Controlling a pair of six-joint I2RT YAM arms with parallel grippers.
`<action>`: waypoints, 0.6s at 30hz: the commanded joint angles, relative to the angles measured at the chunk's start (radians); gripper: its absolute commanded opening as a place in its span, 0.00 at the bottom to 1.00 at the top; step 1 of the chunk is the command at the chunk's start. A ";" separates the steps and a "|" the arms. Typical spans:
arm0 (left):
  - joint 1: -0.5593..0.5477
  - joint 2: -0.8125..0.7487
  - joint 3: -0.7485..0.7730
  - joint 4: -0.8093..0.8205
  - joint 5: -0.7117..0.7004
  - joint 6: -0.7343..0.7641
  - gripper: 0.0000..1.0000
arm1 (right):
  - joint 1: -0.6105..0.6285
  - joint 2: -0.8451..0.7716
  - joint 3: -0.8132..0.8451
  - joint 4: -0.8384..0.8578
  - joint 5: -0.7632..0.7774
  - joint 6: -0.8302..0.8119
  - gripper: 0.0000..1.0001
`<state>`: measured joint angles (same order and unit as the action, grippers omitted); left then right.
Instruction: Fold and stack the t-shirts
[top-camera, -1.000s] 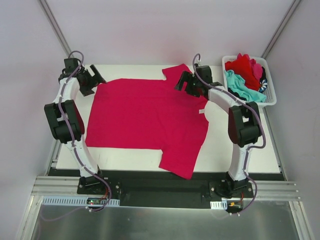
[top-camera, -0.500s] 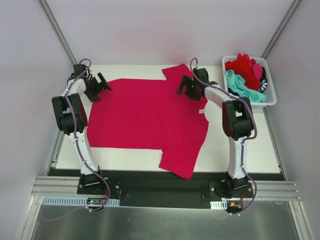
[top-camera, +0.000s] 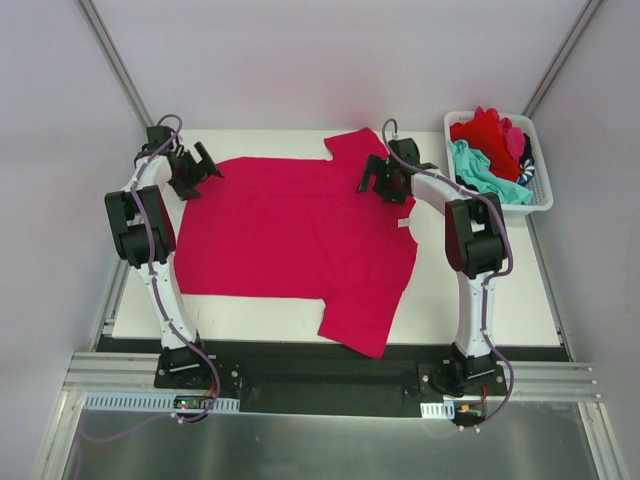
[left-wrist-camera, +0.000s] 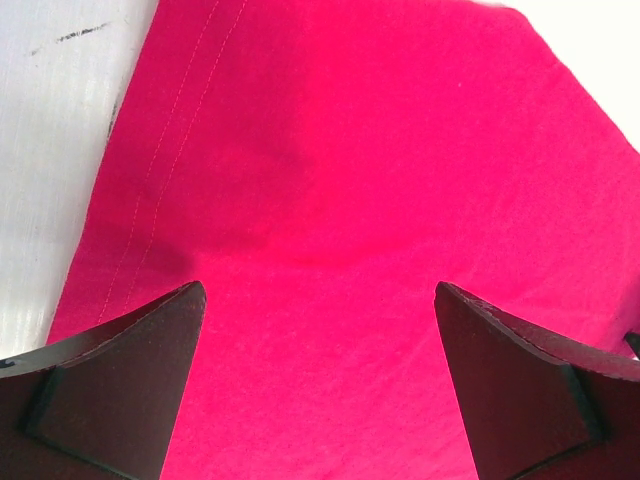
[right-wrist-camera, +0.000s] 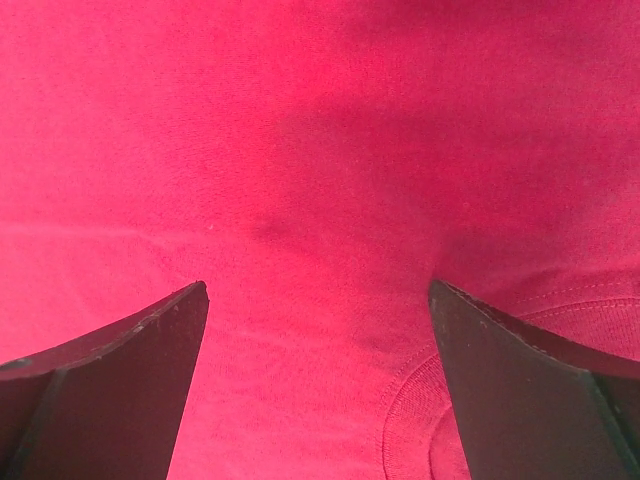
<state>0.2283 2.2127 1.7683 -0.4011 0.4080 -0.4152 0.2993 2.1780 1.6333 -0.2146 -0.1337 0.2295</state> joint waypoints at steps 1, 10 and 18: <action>-0.007 0.010 0.016 -0.001 -0.005 0.000 0.99 | -0.020 0.005 0.019 -0.049 0.019 -0.025 0.96; -0.029 0.038 0.014 -0.001 -0.026 -0.030 0.99 | -0.040 0.012 0.011 -0.068 0.011 -0.032 0.96; -0.050 0.056 0.028 -0.001 -0.034 -0.053 0.99 | -0.065 0.029 0.037 -0.083 -0.003 -0.047 0.96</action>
<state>0.1890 2.2402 1.7721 -0.3969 0.3893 -0.4484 0.2604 2.1780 1.6341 -0.2260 -0.1482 0.2184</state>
